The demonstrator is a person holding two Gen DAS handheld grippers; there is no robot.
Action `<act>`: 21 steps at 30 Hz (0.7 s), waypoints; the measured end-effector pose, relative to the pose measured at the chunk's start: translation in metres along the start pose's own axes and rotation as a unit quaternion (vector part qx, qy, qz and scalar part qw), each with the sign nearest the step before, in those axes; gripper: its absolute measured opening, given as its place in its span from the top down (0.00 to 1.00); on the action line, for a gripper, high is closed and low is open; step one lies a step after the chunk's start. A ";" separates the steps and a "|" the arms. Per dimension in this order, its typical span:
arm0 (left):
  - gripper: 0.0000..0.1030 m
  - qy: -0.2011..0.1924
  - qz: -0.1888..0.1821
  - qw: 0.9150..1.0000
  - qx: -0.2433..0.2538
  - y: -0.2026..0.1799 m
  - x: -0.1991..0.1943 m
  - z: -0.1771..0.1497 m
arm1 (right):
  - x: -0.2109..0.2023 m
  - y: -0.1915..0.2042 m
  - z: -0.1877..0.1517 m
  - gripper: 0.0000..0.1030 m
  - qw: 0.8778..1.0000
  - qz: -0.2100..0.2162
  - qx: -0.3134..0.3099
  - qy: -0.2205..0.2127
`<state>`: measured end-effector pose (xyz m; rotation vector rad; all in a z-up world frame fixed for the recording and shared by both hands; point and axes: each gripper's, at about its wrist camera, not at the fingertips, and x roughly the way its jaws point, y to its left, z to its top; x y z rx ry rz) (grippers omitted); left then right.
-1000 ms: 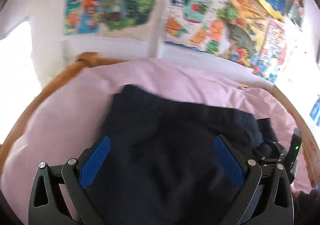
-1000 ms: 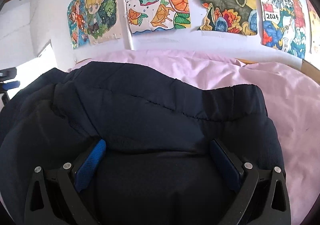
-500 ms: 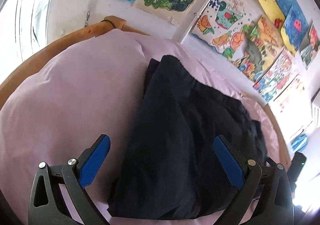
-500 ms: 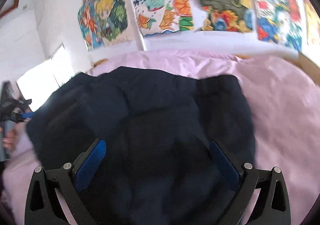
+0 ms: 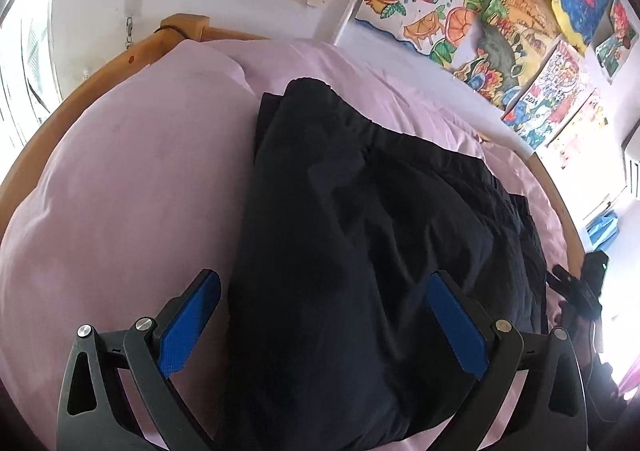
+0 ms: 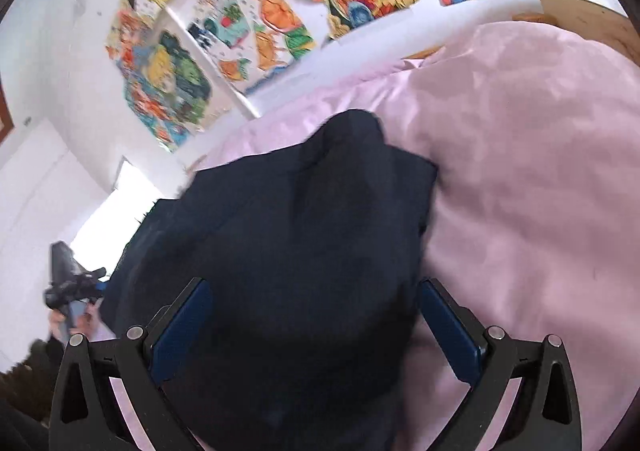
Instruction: Fold large clothes
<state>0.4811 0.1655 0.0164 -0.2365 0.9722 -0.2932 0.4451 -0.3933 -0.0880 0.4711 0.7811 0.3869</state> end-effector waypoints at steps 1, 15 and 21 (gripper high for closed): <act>0.01 0.002 -0.003 1.000 0.004 -0.001 0.001 0.002 | 0.011 -0.009 0.006 0.00 1.000 -0.004 0.009 0.012; 0.01 0.064 -0.065 0.996 -0.004 0.030 0.057 0.025 | 0.080 -0.051 0.018 0.00 0.989 0.102 0.057 0.089; 0.01 0.047 -0.062 0.997 0.024 0.033 0.057 0.015 | 0.092 -0.041 0.011 0.00 0.992 0.061 0.027 0.111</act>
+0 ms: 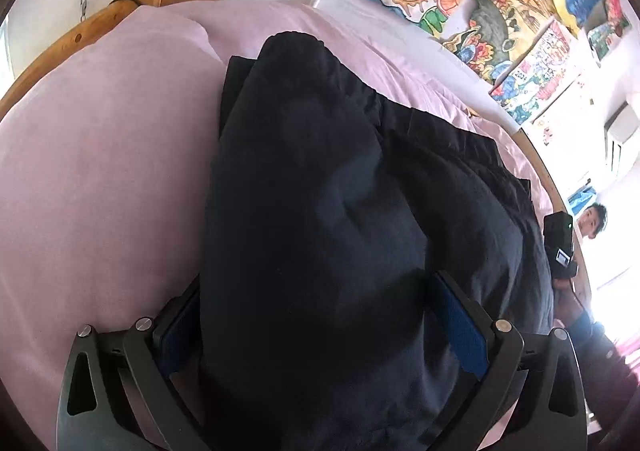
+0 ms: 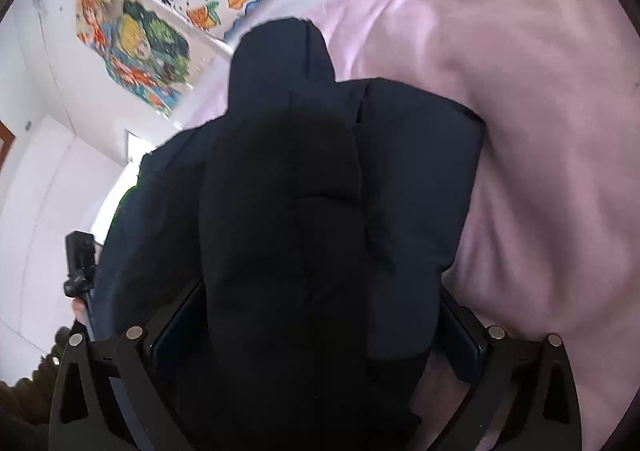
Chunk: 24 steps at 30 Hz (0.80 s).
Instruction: Fold large clothes
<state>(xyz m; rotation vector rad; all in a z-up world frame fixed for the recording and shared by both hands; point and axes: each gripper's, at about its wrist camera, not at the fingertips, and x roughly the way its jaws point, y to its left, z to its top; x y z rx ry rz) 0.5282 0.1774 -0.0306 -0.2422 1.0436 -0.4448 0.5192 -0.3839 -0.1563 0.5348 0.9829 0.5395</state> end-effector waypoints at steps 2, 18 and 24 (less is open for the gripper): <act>0.01 -0.002 -0.002 1.000 0.002 0.000 0.002 -0.003 | 0.000 -0.001 -0.002 0.00 1.000 -0.002 -0.002 -0.001; 0.01 0.003 -0.006 1.000 0.009 -0.004 -0.012 -0.006 | 0.010 0.007 0.003 0.00 1.000 -0.021 -0.012 0.004; 0.01 0.023 0.006 0.999 0.032 -0.005 -0.018 -0.004 | 0.009 0.008 0.002 0.00 0.999 -0.036 -0.022 0.007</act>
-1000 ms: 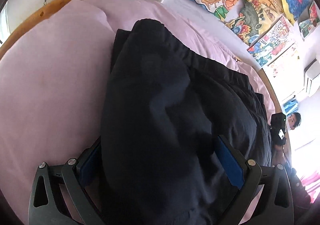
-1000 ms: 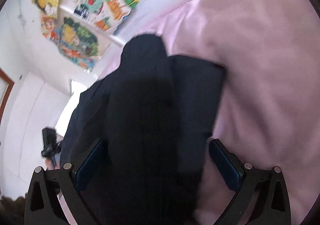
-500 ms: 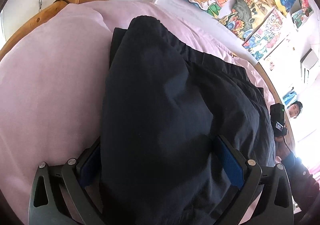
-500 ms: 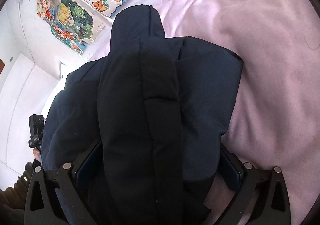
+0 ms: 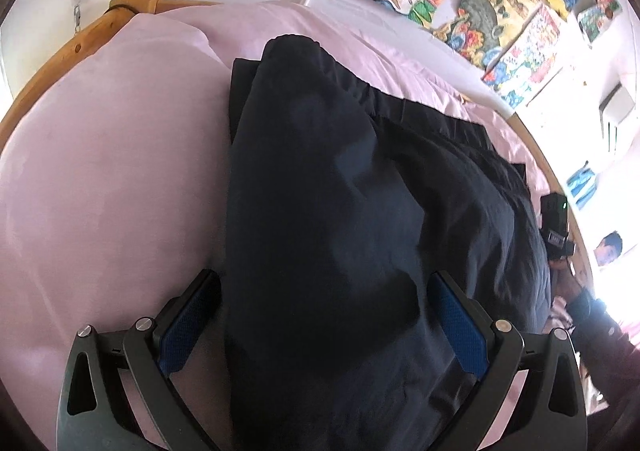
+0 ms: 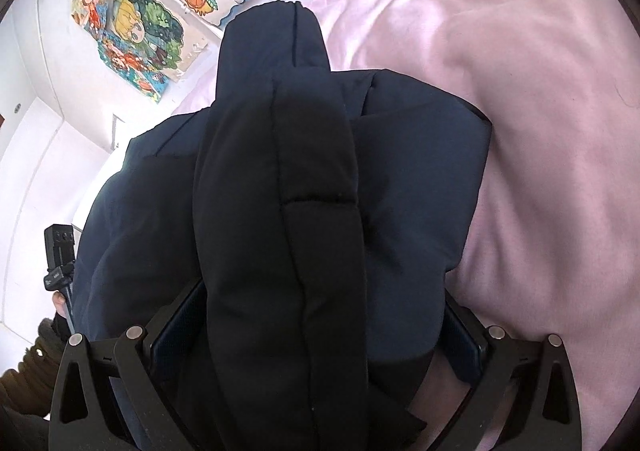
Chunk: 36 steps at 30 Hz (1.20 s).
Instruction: Fold large clothes
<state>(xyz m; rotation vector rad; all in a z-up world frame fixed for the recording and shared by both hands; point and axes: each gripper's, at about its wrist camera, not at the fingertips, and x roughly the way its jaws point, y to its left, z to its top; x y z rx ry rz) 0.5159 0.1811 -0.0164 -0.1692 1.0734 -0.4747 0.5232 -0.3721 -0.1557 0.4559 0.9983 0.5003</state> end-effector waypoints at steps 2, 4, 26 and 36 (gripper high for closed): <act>0.01 0.010 0.003 1.000 0.011 0.001 -0.002 0.001 | 0.003 0.009 0.001 0.00 1.000 -0.017 -0.014 0.005; 0.01 0.023 0.003 1.000 0.019 0.002 0.000 0.003 | 0.005 0.013 0.001 0.00 0.999 -0.028 -0.020 0.013; 0.01 0.005 0.007 0.996 0.090 0.000 0.009 0.008 | 0.003 0.003 -0.013 0.04 0.999 -0.024 -0.025 -0.010; 0.01 -0.002 -0.036 0.999 0.014 0.037 0.035 0.054 | 0.002 0.008 -0.018 0.07 0.999 -0.024 -0.031 -0.021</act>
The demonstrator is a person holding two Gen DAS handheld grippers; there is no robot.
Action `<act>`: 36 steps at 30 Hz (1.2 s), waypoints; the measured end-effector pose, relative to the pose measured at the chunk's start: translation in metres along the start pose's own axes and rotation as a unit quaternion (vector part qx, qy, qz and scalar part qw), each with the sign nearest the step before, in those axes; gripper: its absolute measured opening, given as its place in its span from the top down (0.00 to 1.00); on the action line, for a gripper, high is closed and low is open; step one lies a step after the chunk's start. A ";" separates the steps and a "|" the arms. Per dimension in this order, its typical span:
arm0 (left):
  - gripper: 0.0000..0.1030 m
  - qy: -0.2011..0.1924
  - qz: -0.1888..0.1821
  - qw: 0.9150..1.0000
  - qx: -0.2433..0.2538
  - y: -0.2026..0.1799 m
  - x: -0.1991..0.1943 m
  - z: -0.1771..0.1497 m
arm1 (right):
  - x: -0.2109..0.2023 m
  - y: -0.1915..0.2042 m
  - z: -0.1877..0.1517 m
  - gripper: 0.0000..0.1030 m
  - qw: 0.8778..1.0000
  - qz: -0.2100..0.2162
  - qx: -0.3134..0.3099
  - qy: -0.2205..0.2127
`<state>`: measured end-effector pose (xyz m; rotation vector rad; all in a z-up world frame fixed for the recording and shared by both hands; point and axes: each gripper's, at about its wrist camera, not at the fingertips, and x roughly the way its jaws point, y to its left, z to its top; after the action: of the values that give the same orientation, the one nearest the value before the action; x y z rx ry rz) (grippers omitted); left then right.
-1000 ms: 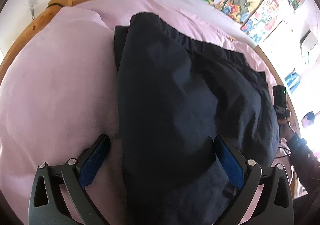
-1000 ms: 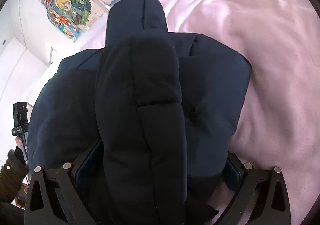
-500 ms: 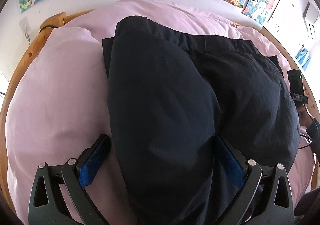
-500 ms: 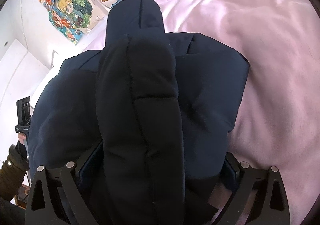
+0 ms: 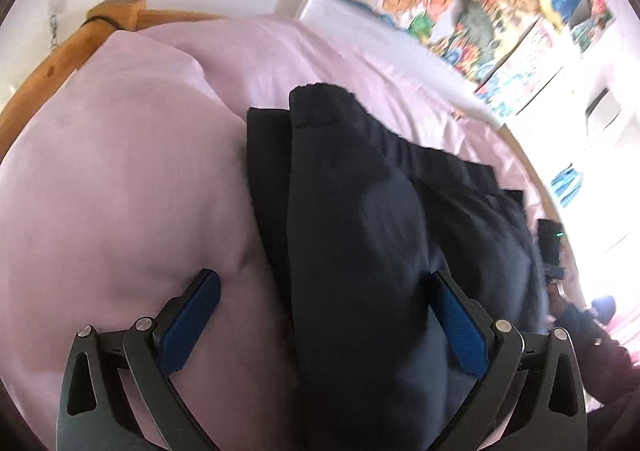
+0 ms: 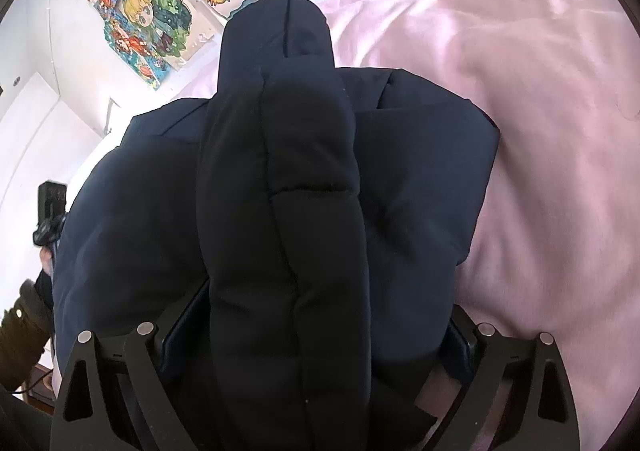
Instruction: Fold large clothes
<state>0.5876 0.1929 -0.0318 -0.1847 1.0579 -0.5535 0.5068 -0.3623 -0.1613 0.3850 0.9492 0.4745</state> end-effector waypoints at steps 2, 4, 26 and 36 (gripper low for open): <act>0.01 0.021 0.004 1.000 0.013 -0.004 0.016 0.005 | 0.000 0.001 0.000 0.07 1.000 -0.001 0.001 -0.001; 0.01 0.042 -0.002 0.999 0.029 -0.009 0.029 0.003 | 0.000 -0.001 -0.001 0.07 1.000 0.001 0.002 -0.002; 0.82 0.021 0.161 0.986 0.048 -0.108 0.038 -0.015 | -0.027 0.024 -0.005 0.55 0.999 -0.017 -0.036 -0.029; 0.89 -0.030 0.262 0.961 0.085 -0.178 0.021 -0.037 | -0.058 0.060 -0.011 0.72 0.994 -0.079 -0.049 -0.063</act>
<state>0.5025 0.0347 0.0053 0.2262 0.9450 -0.1538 0.4563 -0.3424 -0.0973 0.2458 0.8227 0.3466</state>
